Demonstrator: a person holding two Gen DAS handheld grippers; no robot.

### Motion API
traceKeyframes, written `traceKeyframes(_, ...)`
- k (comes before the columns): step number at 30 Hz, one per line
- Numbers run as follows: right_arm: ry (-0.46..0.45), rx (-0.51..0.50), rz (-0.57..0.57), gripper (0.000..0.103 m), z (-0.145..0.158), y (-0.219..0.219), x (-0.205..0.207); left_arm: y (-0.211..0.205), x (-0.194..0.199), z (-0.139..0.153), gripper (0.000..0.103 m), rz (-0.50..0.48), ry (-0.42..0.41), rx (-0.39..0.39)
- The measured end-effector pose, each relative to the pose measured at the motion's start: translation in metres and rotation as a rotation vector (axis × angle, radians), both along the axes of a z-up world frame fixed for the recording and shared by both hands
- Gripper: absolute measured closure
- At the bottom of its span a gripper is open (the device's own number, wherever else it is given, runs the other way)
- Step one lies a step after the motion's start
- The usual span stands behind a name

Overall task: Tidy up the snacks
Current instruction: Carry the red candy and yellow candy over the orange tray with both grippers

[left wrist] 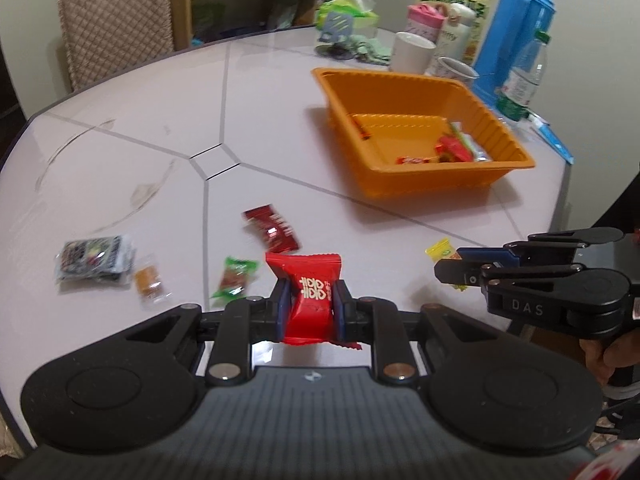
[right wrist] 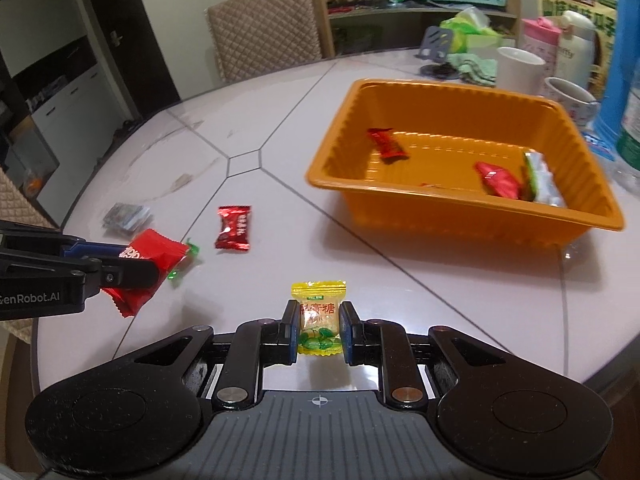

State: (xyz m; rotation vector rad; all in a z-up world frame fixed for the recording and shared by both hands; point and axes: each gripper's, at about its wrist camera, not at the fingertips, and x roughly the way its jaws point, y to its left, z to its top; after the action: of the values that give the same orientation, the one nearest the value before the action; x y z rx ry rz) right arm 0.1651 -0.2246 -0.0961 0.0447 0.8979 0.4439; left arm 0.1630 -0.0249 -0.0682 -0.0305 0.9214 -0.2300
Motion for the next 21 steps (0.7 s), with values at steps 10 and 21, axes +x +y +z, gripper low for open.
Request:
traceKeyframes(10,-0.022,0.008,-0.073,0.082,0.013,-0.044,-0.003,-0.044,0.013,0.017,0.083,-0.082,-0.044,-0.018)
traceKeyframes(21,-0.074,0.009,-0.132,0.082,0.034,-0.082,0.017,-0.087,0.048,0.036,0.083,-0.147,-0.108,-0.038)
